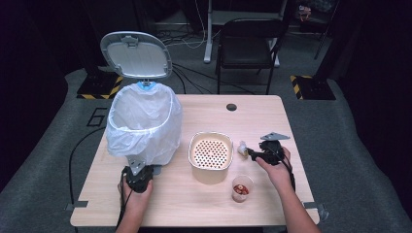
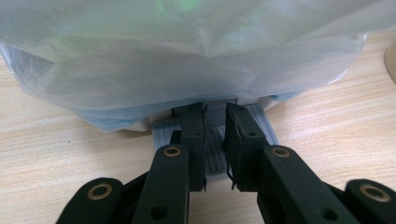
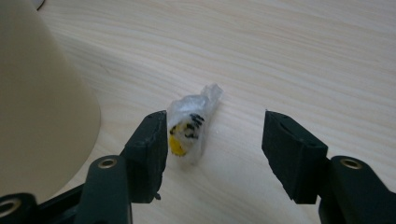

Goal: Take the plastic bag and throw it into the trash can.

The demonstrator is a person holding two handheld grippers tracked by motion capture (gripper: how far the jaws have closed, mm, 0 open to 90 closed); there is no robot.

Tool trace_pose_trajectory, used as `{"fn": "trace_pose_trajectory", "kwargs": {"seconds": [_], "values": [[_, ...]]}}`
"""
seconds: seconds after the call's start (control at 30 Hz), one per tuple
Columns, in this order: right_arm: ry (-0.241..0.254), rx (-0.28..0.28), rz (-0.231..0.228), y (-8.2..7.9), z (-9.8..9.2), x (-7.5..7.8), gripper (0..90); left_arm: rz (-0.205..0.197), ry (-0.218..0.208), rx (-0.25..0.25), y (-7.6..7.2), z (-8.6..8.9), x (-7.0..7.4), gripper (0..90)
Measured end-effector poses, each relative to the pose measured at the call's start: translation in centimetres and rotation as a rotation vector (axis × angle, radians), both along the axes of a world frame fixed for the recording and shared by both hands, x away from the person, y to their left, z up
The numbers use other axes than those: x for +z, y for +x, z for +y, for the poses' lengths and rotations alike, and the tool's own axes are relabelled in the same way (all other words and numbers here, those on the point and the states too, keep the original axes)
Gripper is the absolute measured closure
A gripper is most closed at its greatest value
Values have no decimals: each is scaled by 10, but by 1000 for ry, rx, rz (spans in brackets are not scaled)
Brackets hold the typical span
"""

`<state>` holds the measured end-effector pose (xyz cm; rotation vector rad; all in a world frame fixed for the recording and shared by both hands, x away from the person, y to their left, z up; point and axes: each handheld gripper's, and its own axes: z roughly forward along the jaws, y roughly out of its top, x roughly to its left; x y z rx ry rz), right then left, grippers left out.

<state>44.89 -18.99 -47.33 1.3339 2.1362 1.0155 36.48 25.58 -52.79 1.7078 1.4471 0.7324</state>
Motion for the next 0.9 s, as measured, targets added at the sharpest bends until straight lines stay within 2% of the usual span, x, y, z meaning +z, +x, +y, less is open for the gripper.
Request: {"fn": "trace_pose_trajectory", "kwargs": {"seconds": [0.13,0.2,0.37,0.4,0.43,0.5,0.53,0.57,0.63,0.7,0.73,0.77,0.9], "values": [[27,38,12,13,9,-2,423,0,-1,0,0,0,0,784],[12,42,9,16,13,-5,423,-4,-5,3,0,0,0,784],[24,59,25,17,16,-13,445,-3,-6,4,0,0,0,784],[6,72,31,18,18,-16,463,-2,-4,2,0,0,0,784],[3,73,41,18,20,-18,471,16,18,-9,0,2,1,784],[-13,83,39,18,21,-19,488,17,9,-4,0,2,1,784],[-20,77,60,19,26,-23,509,20,7,-11,0,3,1,784],[-20,77,60,19,26,-23,509,20,7,-11,0,3,1,784],[-49,100,59,21,26,-26,536,20,3,-11,0,3,1,784],[-43,94,75,22,29,-28,562,20,8,-8,0,3,1,783],[-58,86,86,22,30,-30,594,16,22,-12,-1,2,1,784],[-58,88,91,23,30,-31,615,-4,-9,5,0,0,0,783],[-55,83,102,23,28,-32,654,1,-1,-2,0,0,0,784]]}}
